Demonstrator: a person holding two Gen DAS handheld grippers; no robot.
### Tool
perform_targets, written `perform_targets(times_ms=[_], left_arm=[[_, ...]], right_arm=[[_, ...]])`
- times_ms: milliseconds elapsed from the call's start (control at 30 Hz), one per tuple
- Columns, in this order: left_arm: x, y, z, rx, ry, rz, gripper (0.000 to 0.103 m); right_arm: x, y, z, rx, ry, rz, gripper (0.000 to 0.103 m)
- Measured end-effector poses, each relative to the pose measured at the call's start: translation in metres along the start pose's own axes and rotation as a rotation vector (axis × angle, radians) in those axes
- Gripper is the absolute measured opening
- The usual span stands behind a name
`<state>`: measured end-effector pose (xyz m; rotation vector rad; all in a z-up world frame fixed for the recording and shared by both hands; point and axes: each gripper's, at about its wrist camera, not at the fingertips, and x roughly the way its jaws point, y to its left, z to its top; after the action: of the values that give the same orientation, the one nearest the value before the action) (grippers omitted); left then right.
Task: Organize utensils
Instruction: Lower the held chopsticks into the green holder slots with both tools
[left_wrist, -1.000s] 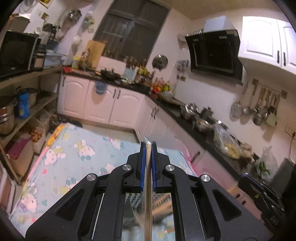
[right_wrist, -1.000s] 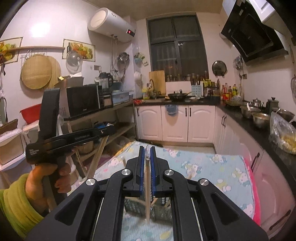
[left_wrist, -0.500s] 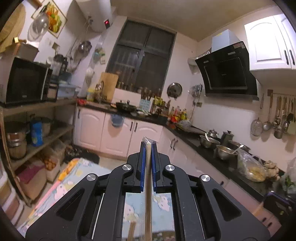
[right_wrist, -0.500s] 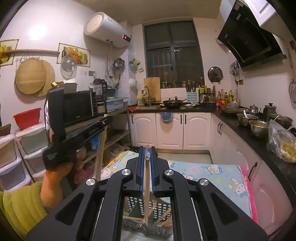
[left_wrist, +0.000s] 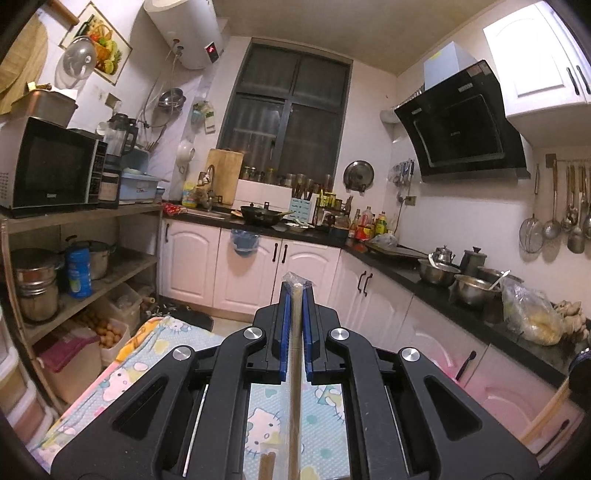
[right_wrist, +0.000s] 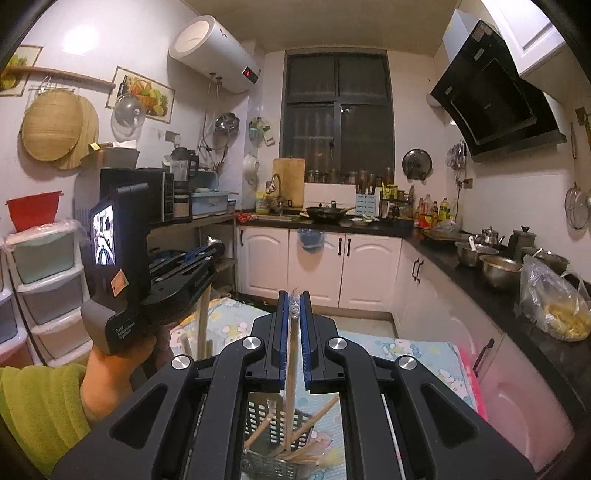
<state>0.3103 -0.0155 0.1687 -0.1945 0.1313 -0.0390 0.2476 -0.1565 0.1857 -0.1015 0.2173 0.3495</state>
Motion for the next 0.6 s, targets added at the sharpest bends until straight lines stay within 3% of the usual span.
perform_targets(times_ms=[600], left_arm=[[-0.009, 0.018, -0.023, -0.008, 0.158, -0.044, 0.004]], right_arm=[[0.027, 0.001, -0.037, 0.053, 0.125, 0.039, 0.007]])
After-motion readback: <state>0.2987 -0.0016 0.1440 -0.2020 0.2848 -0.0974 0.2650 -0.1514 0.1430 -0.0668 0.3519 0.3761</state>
